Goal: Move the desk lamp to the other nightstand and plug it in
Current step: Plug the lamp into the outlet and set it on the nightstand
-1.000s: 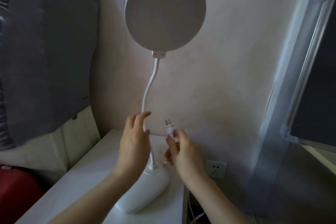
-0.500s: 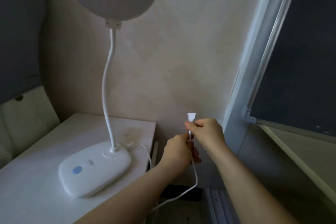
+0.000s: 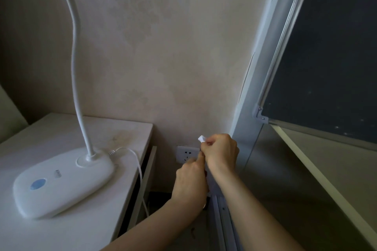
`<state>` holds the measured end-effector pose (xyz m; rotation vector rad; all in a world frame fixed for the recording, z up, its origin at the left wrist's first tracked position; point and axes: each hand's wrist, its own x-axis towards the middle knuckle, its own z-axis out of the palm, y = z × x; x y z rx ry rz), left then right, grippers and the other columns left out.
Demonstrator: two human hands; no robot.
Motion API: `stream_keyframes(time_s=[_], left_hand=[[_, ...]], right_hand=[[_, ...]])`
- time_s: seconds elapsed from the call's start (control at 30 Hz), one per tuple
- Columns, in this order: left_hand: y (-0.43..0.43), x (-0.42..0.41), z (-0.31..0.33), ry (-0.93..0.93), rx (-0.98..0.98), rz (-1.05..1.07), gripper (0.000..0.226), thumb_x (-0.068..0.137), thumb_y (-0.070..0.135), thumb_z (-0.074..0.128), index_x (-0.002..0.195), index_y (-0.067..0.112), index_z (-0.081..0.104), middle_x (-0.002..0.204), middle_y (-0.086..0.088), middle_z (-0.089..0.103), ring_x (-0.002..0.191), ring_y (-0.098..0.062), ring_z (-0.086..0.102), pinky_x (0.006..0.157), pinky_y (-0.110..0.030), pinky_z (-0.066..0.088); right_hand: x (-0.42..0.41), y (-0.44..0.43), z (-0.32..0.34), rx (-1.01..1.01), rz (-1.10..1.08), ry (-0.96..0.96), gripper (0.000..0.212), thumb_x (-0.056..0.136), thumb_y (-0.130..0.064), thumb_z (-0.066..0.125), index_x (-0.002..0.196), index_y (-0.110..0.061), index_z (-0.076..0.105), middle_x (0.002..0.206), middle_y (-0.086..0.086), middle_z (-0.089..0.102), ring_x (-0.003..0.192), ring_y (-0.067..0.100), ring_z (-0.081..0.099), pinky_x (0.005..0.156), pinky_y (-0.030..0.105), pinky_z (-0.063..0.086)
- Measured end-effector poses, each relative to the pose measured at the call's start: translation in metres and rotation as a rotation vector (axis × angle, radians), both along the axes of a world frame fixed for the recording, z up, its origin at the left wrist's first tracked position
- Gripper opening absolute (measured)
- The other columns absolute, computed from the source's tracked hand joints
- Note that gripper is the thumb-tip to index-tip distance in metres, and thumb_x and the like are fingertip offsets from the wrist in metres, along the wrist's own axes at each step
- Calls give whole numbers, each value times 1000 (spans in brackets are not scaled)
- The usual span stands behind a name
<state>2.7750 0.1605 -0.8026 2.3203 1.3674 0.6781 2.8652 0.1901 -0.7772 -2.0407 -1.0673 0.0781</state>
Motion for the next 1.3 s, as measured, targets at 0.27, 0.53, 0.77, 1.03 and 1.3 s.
stream_keyframes(time_s=[0.27, 0.53, 0.77, 1.03, 1.3], left_hand=[[21, 7, -19, 401, -230, -12, 52, 91, 6, 55, 139, 9, 36, 125, -12, 58, 112, -26, 57, 88, -34, 48], [27, 17, -40, 471, -301, -40, 47, 93, 7, 51, 139, 13, 39, 131, -13, 47, 113, -25, 54, 92, -33, 46], [41, 1, -45, 518, -117, 95, 31, 94, 4, 48, 121, 15, 57, 124, -9, 48, 105, -26, 61, 78, -32, 49], [56, -4, -53, 578, -73, 64, 26, 95, 5, 47, 117, 12, 59, 124, -10, 50, 106, -26, 61, 76, -30, 48], [63, -6, -50, 609, 82, 58, 27, 96, 3, 44, 117, 9, 60, 125, -11, 52, 106, -28, 62, 78, -32, 50]], right_hand=[[4, 28, -39, -135, -15, 382, 20, 73, -30, 76, 73, -9, 75, 73, 11, 74, 64, 22, 65, 64, 25, 52], [18, 51, -69, -249, 5, 213, 19, 76, -23, 72, 86, -8, 74, 87, 13, 74, 81, 26, 69, 54, 20, 40], [15, 69, -106, -184, 140, 183, 22, 79, -24, 67, 87, -4, 73, 86, 16, 73, 82, 27, 69, 63, 34, 53], [2, 85, -129, -144, 74, 261, 22, 78, -22, 67, 89, -5, 74, 90, 17, 73, 87, 28, 69, 57, 23, 41], [-2, 86, -129, -136, 45, 217, 24, 81, -22, 64, 90, -1, 72, 91, 20, 72, 84, 31, 68, 59, 29, 47]])
